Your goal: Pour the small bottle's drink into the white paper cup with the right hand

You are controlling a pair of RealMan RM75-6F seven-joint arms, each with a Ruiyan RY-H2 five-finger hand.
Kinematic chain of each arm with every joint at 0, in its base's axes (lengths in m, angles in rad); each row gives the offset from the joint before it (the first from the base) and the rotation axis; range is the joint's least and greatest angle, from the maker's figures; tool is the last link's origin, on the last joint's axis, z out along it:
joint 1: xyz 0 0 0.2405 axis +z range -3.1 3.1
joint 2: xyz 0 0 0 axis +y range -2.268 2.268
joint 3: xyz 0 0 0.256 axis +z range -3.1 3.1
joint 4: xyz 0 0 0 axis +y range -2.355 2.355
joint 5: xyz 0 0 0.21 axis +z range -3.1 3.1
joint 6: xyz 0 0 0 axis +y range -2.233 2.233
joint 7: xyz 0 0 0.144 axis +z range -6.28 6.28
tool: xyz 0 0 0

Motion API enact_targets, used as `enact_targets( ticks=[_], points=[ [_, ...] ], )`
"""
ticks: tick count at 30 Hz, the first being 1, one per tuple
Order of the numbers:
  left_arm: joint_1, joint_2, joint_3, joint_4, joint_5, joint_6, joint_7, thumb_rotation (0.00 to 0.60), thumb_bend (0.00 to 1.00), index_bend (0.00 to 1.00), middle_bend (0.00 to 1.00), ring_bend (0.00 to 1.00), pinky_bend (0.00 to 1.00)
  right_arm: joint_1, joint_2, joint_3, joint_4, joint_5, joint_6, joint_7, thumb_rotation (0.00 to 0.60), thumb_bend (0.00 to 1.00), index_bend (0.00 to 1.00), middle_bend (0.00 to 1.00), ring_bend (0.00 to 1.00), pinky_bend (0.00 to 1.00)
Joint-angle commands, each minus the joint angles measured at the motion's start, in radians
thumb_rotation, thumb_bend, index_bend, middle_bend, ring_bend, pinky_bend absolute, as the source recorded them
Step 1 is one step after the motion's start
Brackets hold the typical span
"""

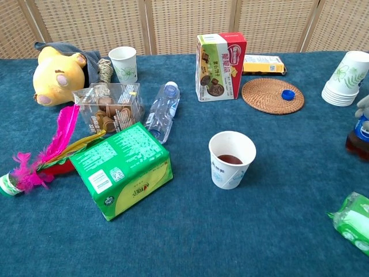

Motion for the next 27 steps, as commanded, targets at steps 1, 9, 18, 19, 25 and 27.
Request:
enact_targets(
  ticks=[1, 9, 18, 19, 25, 27],
  points=[
    [0.0, 0.0, 0.0, 0.001, 0.002, 0.001, 0.0, 0.6, 0.37, 0.0, 0.0, 0.0, 0.0, 0.004, 0.011, 0.002, -0.034, -0.027, 0.049, -0.091, 0.6, 0.74, 0.48, 0.47, 0.38, 0.7],
    [-0.001, 0.003, 0.003, 0.005, 0.012, 0.003, -0.015, 0.6, 0.37, 0.0, 0.0, 0.0, 0.0, 0.033, 0.061, 0.008, -0.153, -0.067, 0.074, -0.215, 0.6, 0.74, 0.48, 0.47, 0.38, 0.71],
    [-0.003, 0.006, 0.0, 0.017, 0.008, 0.007, -0.038, 0.6, 0.37, 0.0, 0.0, 0.0, 0.0, 0.072, 0.084, 0.014, -0.246, -0.118, 0.103, -0.406, 0.6, 0.75, 0.49, 0.47, 0.38, 0.71],
    [-0.004, 0.005, 0.0, 0.017, 0.01, 0.007, -0.038, 0.6, 0.37, 0.0, 0.0, 0.0, 0.0, 0.075, 0.083, 0.013, -0.252, -0.125, 0.108, -0.428, 0.6, 0.75, 0.49, 0.47, 0.38, 0.71],
    [-0.006, -0.001, 0.0, 0.02, 0.021, 0.008, -0.03, 0.6, 0.37, 0.0, 0.0, 0.0, 0.0, 0.1, 0.078, 0.0, -0.269, -0.169, 0.115, -0.548, 0.6, 0.75, 0.49, 0.47, 0.38, 0.71],
    [-0.006, -0.001, 0.001, 0.02, 0.022, 0.008, -0.028, 0.6, 0.37, 0.0, 0.0, 0.0, 0.0, 0.109, 0.077, -0.002, -0.274, -0.174, 0.11, -0.57, 0.6, 0.75, 0.49, 0.47, 0.38, 0.71]
  ],
)
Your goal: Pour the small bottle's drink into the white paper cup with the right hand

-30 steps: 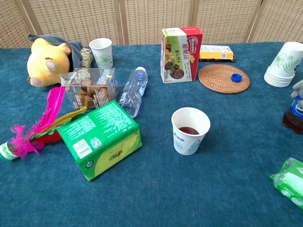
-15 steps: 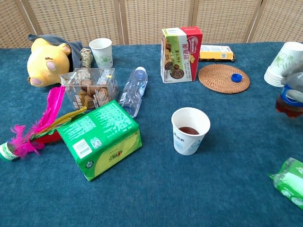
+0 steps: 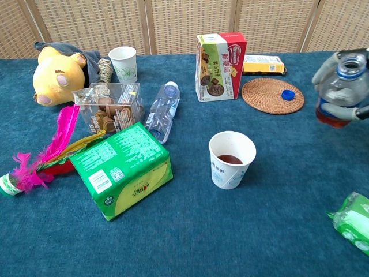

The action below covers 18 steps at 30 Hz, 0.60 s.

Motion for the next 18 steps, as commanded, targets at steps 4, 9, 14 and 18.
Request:
enact_targets(
  ticks=[4, 9, 14, 18],
  points=[
    [0.0, 0.0, 0.001, -0.001, -0.003, -0.001, 0.003, 0.6, 0.37, 0.0, 0.0, 0.0, 0.0, 0.036, -0.002, -0.005, -0.023, -0.028, -0.01, -0.087, 0.6, 0.75, 0.49, 0.47, 0.4, 0.71],
    [-0.002, 0.0, 0.002, -0.002, -0.001, -0.004, 0.002, 0.6, 0.37, 0.0, 0.0, 0.0, 0.0, 0.049, -0.013, -0.004, -0.03, -0.04, -0.006, -0.173, 0.6, 0.75, 0.5, 0.47, 0.4, 0.71],
    [0.001, -0.013, -0.003, 0.014, 0.03, 0.028, -0.004, 0.6, 0.37, 0.0, 0.0, 0.0, 0.0, 0.06, -0.034, 0.0, -0.026, -0.042, -0.005, -0.247, 0.6, 0.75, 0.5, 0.47, 0.41, 0.71],
    [0.009, -0.032, -0.006, 0.039, 0.059, 0.067, -0.014, 0.6, 0.37, 0.0, 0.0, 0.0, 0.0, 0.073, -0.047, 0.0, -0.012, -0.047, -0.009, -0.275, 0.6, 0.75, 0.5, 0.47, 0.41, 0.71]
  ],
)
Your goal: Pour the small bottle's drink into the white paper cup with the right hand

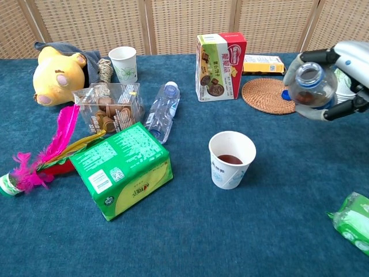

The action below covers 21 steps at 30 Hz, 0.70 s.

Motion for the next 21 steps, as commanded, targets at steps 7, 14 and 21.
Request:
enact_targets(
  ticks=[7, 14, 21],
  points=[
    [-0.003, -0.005, 0.006, 0.01, 0.006, -0.008, -0.01, 0.6, 0.37, 0.0, 0.0, 0.0, 0.0, 0.03, -0.037, -0.011, 0.055, -0.032, 0.002, -0.089, 0.6, 0.75, 0.5, 0.47, 0.41, 0.71],
    [-0.004, 0.004, 0.009, 0.003, -0.004, -0.013, -0.019, 0.6, 0.37, 0.0, 0.0, 0.0, 0.0, 0.042, -0.057, -0.032, 0.071, -0.069, 0.019, -0.153, 0.6, 0.75, 0.51, 0.47, 0.42, 0.71],
    [-0.005, 0.011, 0.012, 0.001, -0.009, -0.017, -0.03, 0.6, 0.37, 0.0, 0.0, 0.0, 0.0, 0.056, -0.074, -0.049, 0.071, -0.093, 0.013, -0.219, 0.6, 0.75, 0.5, 0.48, 0.43, 0.71]
  ],
)
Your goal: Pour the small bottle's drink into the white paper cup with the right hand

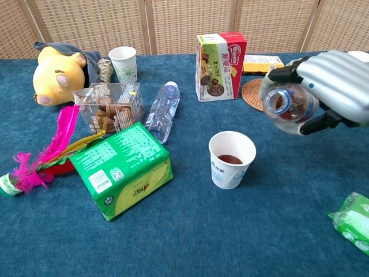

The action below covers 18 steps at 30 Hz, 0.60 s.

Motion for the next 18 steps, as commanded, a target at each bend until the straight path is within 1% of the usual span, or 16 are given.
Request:
enact_targets(
  ticks=[1, 10, 18],
  points=[
    [-0.001, 0.002, 0.001, 0.0, 0.001, -0.002, 0.0, 0.6, 0.37, 0.0, 0.0, 0.0, 0.0, 0.011, -0.01, -0.004, -0.003, -0.004, -0.012, -0.023, 0.6, 0.75, 0.5, 0.48, 0.43, 0.71],
    [-0.005, 0.006, 0.002, 0.002, -0.003, -0.009, -0.01, 0.6, 0.37, 0.0, 0.0, 0.0, 0.0, 0.038, -0.039, 0.016, 0.016, 0.008, -0.039, -0.117, 0.6, 0.75, 0.5, 0.48, 0.43, 0.71],
    [-0.007, 0.009, 0.004, 0.004, -0.001, -0.01, -0.02, 0.6, 0.37, 0.0, 0.0, 0.0, 0.0, 0.042, -0.067, 0.034, 0.054, 0.023, -0.027, -0.209, 0.6, 0.76, 0.5, 0.48, 0.43, 0.71]
  ],
)
